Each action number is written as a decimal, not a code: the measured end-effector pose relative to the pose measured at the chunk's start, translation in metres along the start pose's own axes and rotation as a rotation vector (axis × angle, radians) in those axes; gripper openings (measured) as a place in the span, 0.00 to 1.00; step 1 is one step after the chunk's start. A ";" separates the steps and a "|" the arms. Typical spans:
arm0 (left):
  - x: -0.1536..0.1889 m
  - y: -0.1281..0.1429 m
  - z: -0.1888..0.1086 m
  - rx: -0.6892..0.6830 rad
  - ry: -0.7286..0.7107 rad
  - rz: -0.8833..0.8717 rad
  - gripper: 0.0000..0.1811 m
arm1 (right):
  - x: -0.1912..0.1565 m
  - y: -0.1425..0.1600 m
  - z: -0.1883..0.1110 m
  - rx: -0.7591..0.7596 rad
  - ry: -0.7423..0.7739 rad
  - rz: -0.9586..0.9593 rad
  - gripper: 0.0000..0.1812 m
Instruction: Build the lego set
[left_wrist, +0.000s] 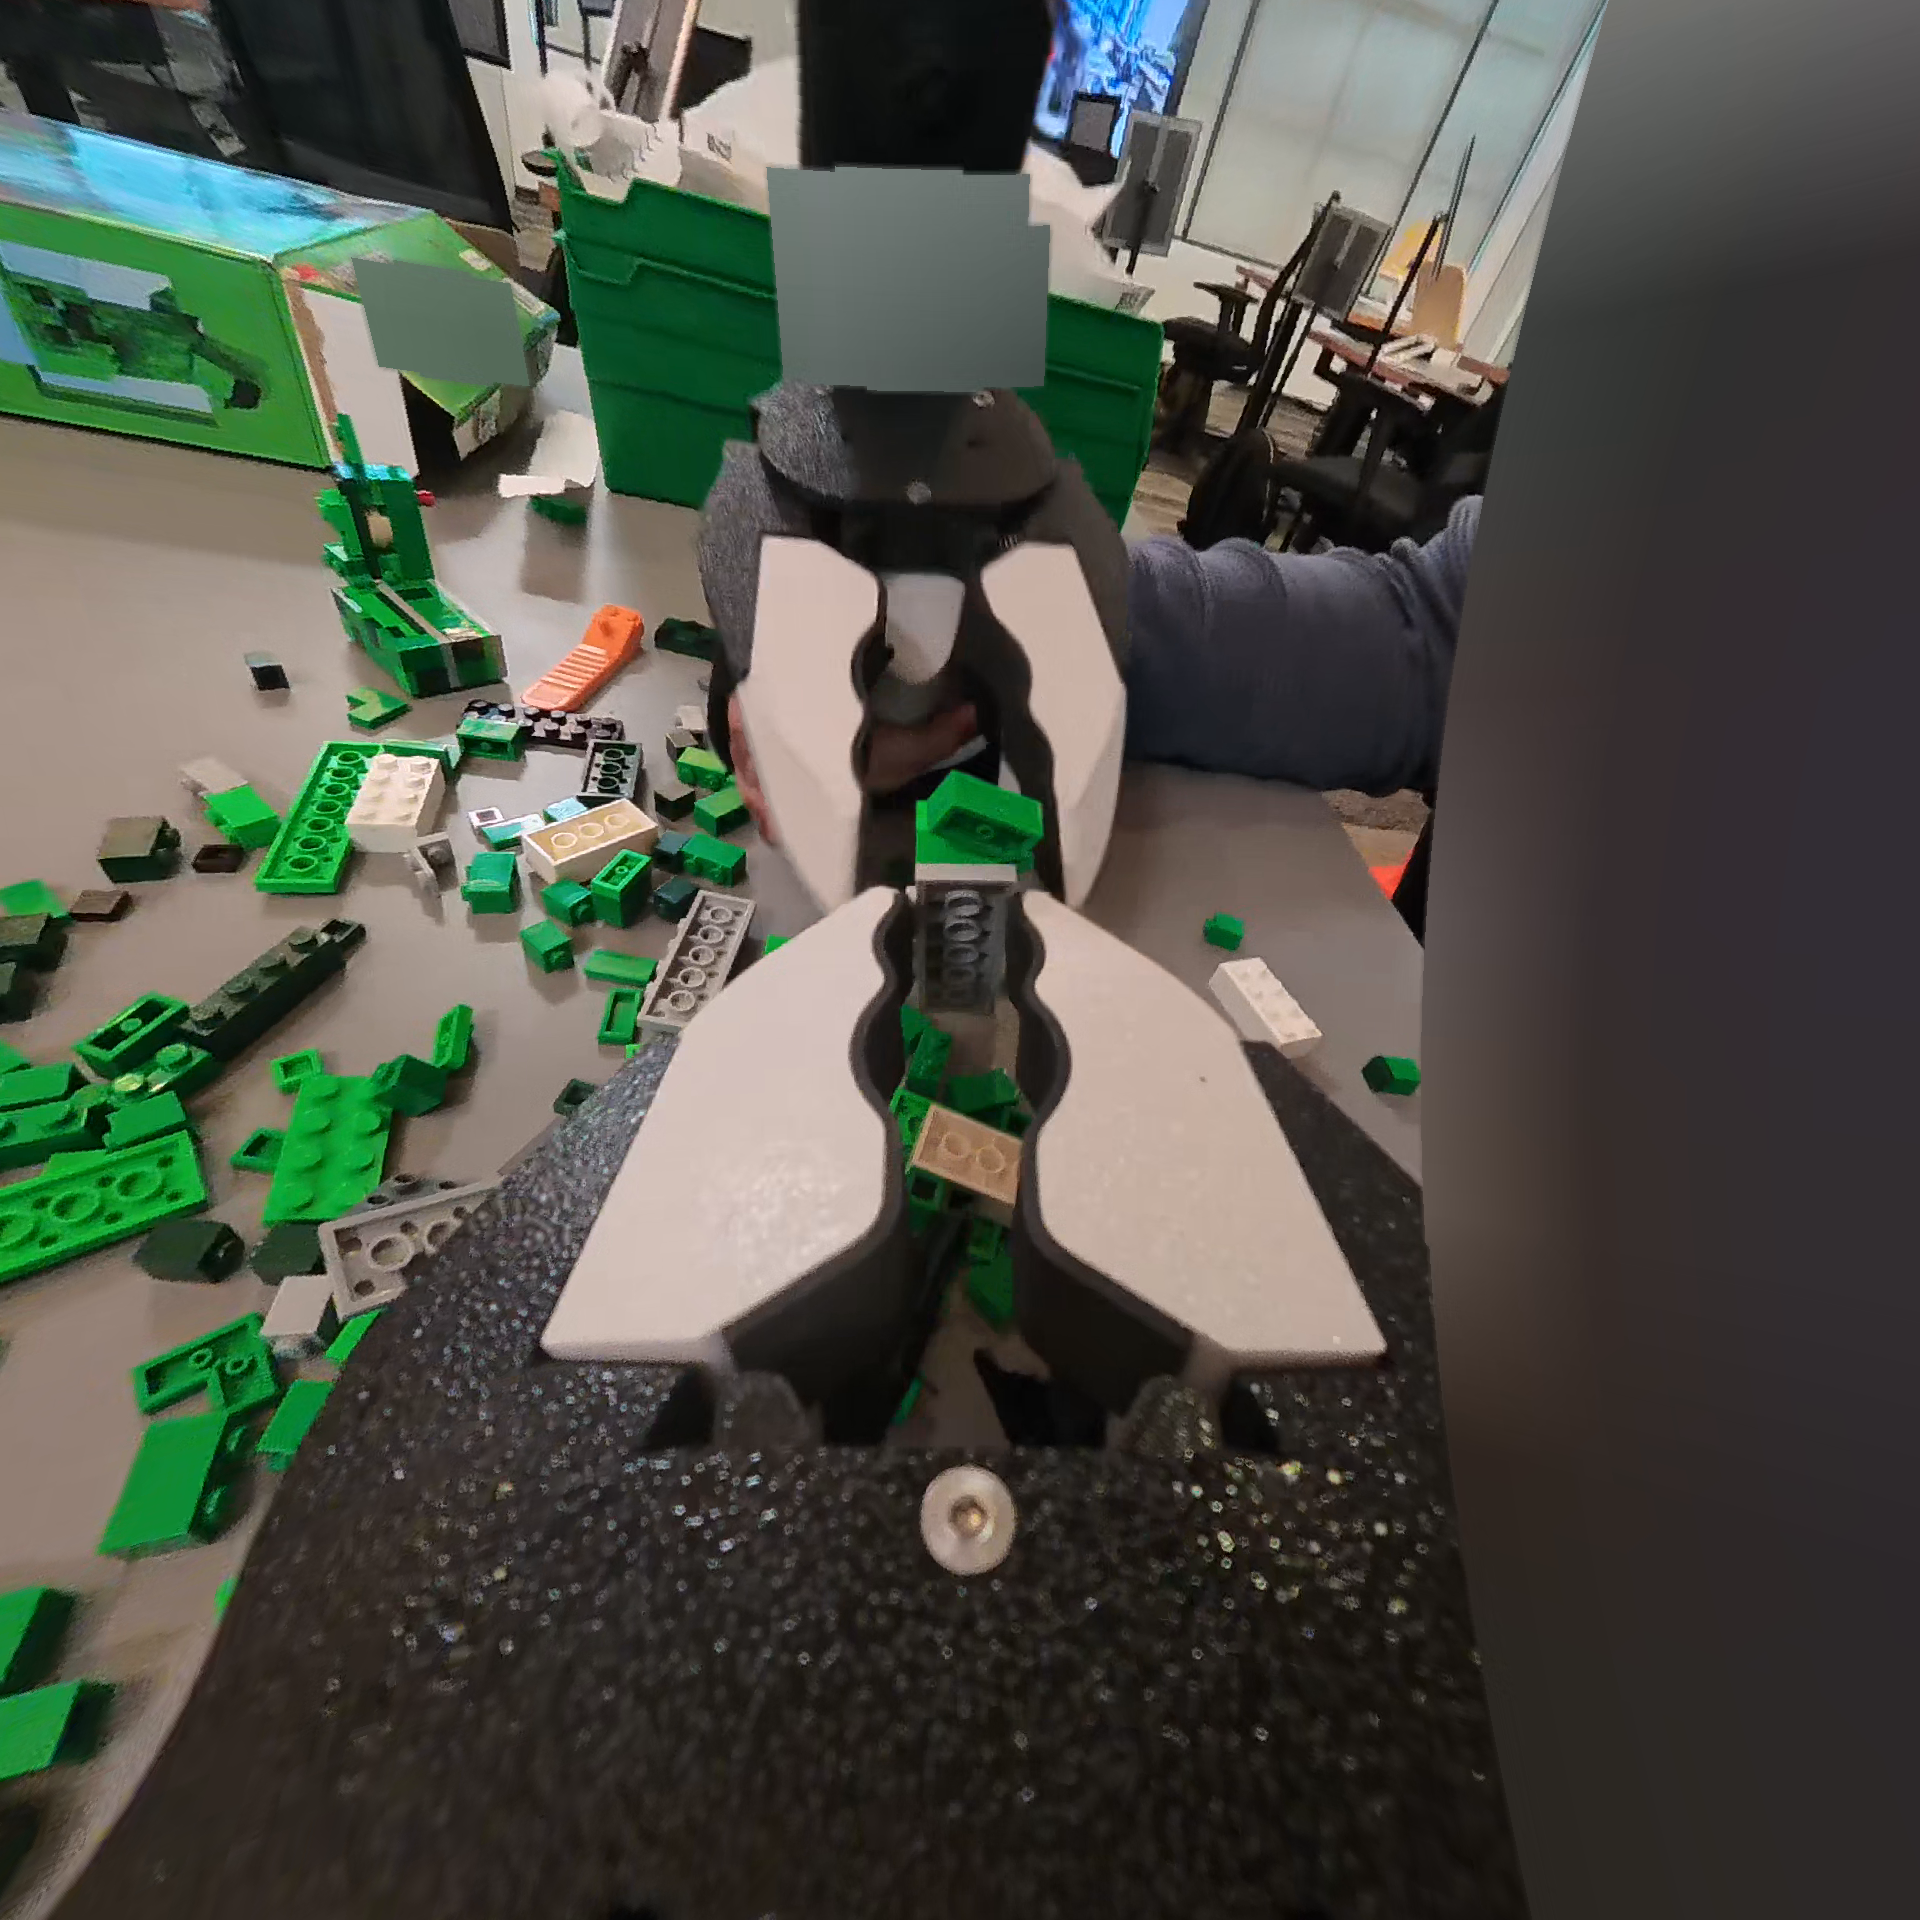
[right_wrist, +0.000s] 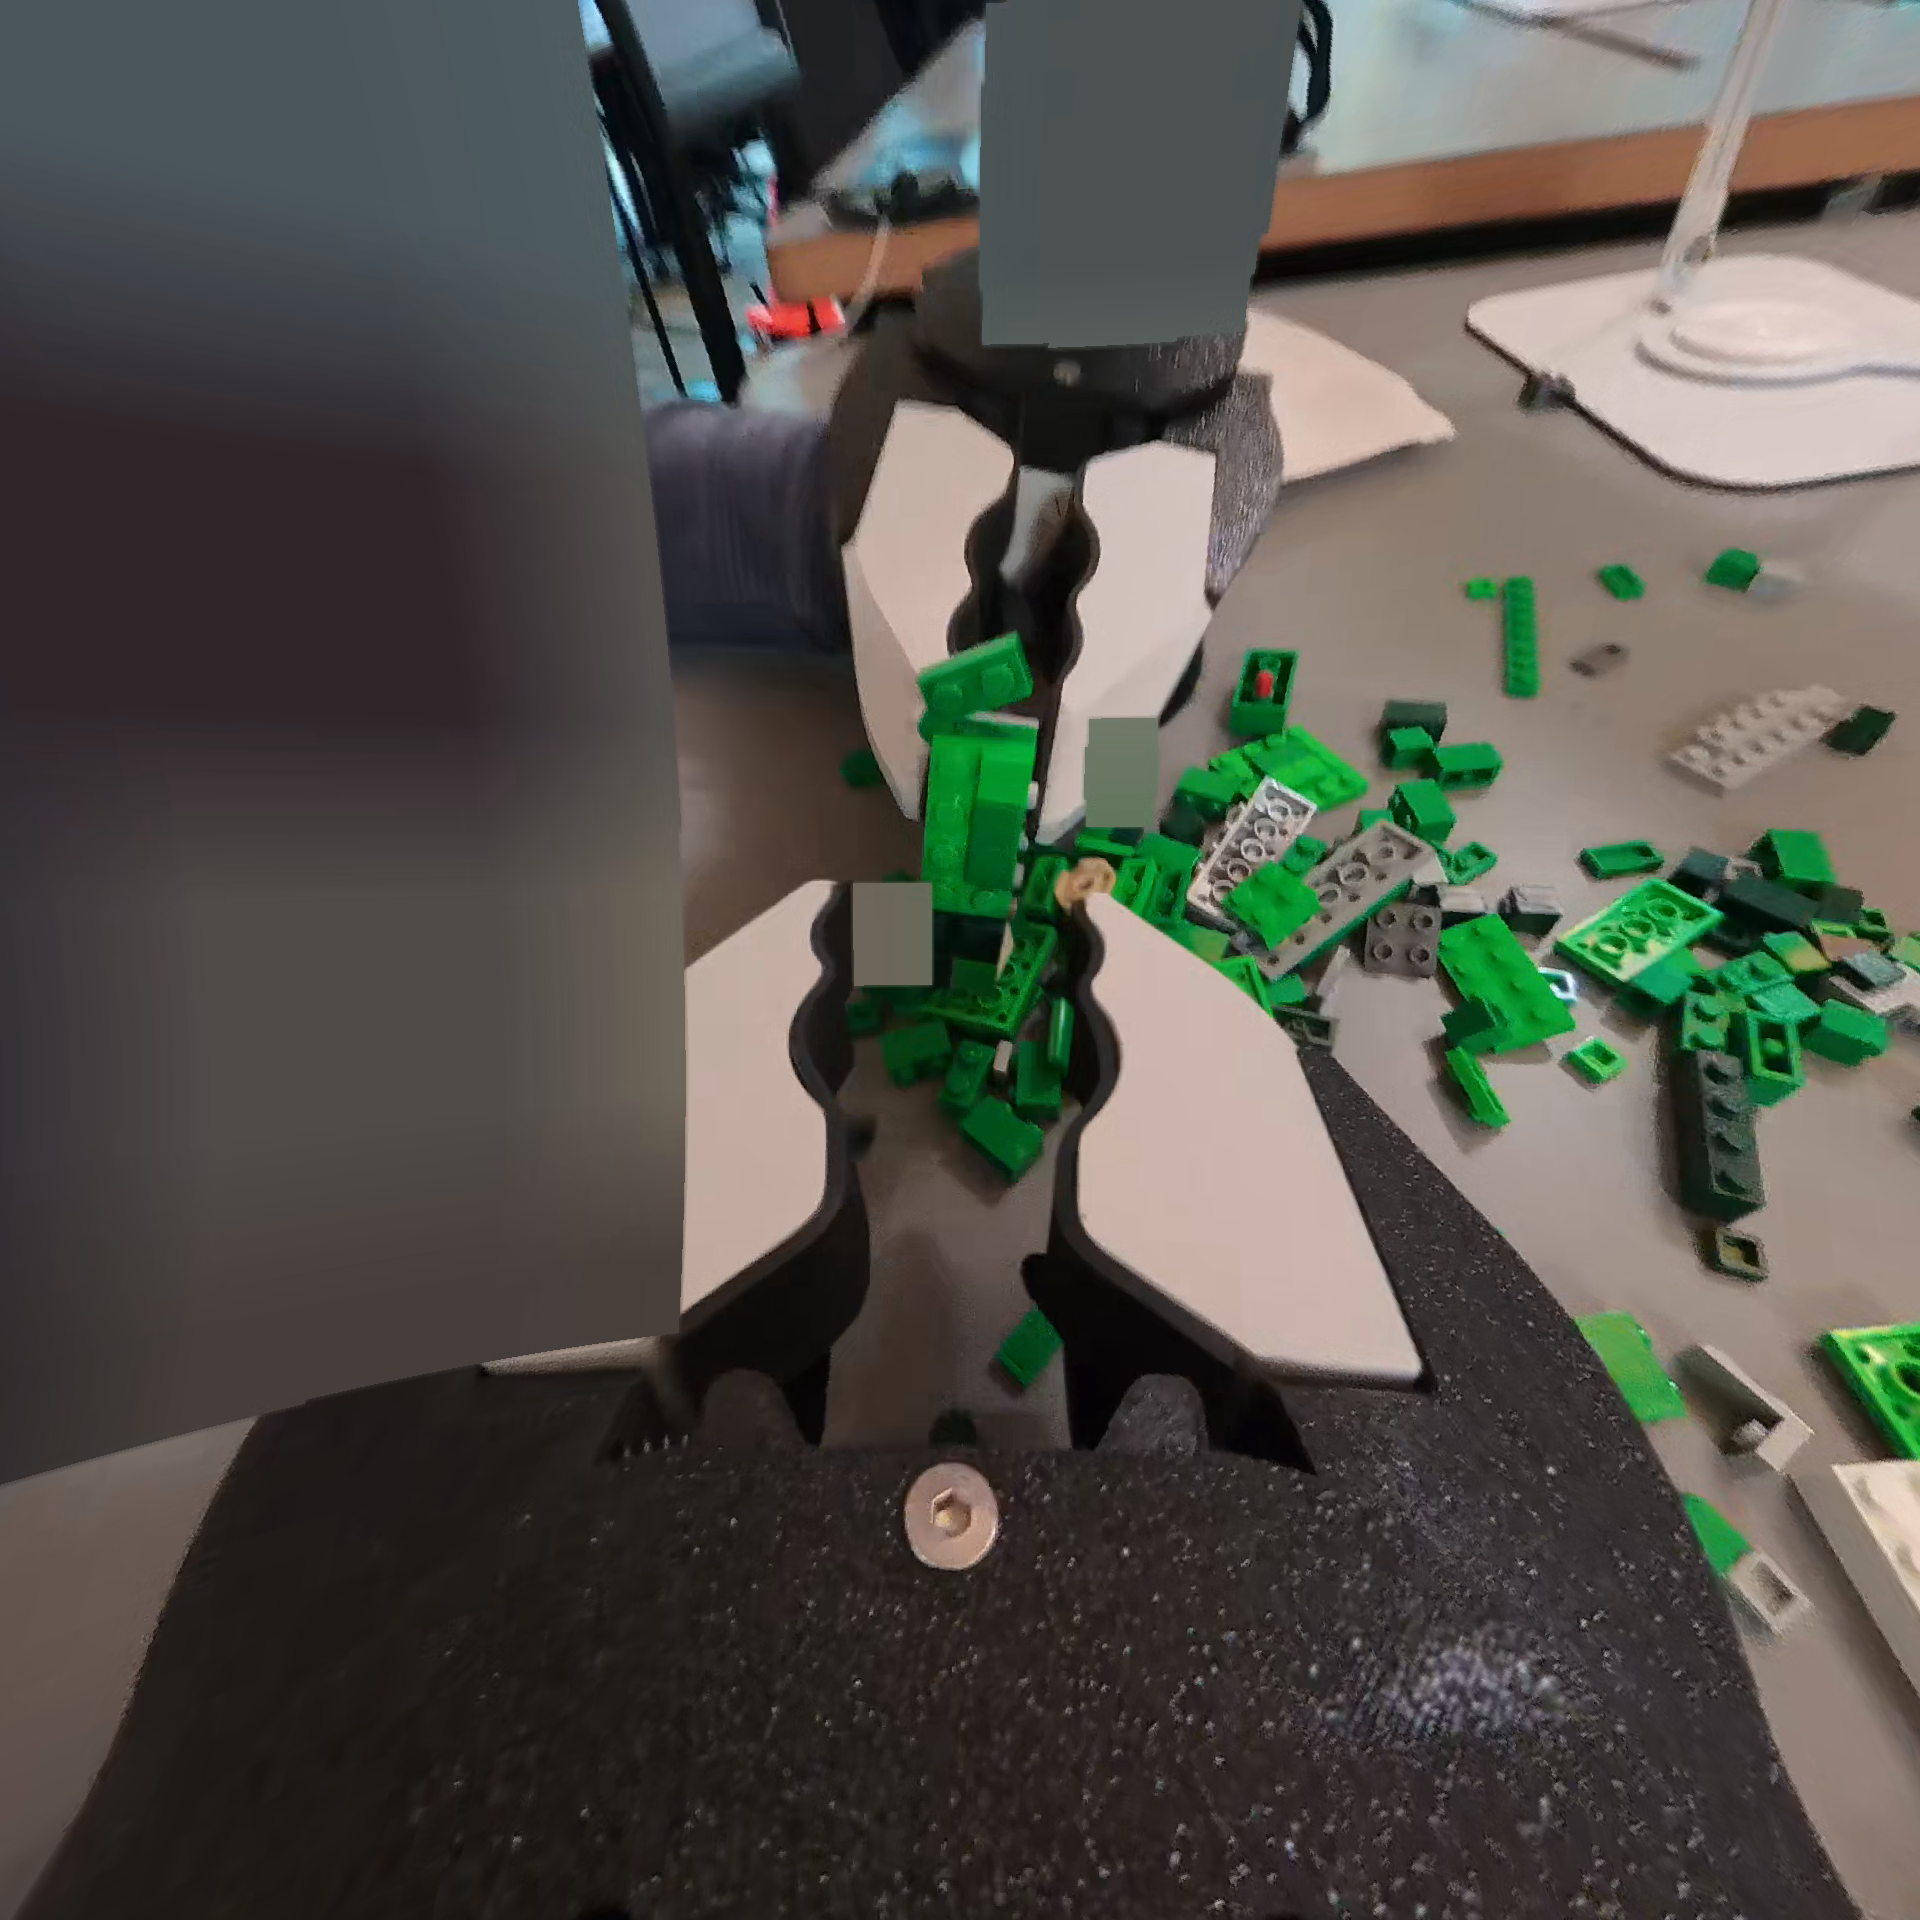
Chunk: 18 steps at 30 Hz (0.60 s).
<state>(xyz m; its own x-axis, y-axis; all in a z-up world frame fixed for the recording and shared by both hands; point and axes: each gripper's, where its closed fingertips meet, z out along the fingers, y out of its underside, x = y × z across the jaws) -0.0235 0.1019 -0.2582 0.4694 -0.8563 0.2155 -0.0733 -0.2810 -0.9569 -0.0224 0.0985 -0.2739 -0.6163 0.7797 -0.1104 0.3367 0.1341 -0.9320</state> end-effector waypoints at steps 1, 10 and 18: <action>0.001 0.000 0.001 0.004 0.008 -0.009 0.09 | 0.000 0.003 0.003 -0.026 0.014 -0.019 0.17; -0.001 -0.011 -0.003 0.083 -0.002 -0.035 0.10 | 0.002 -0.007 0.005 0.005 0.041 -0.025 0.10; -0.005 -0.013 -0.005 0.092 -0.033 -0.044 0.11 | 0.008 -0.009 0.007 0.005 0.091 -0.011 0.10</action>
<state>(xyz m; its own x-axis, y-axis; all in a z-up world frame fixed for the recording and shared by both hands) -0.0291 0.1080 -0.2465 0.4996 -0.8288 0.2521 0.0286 -0.2751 -0.9610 -0.0357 0.0994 -0.2689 -0.5523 0.8308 -0.0689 0.3266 0.1395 -0.9348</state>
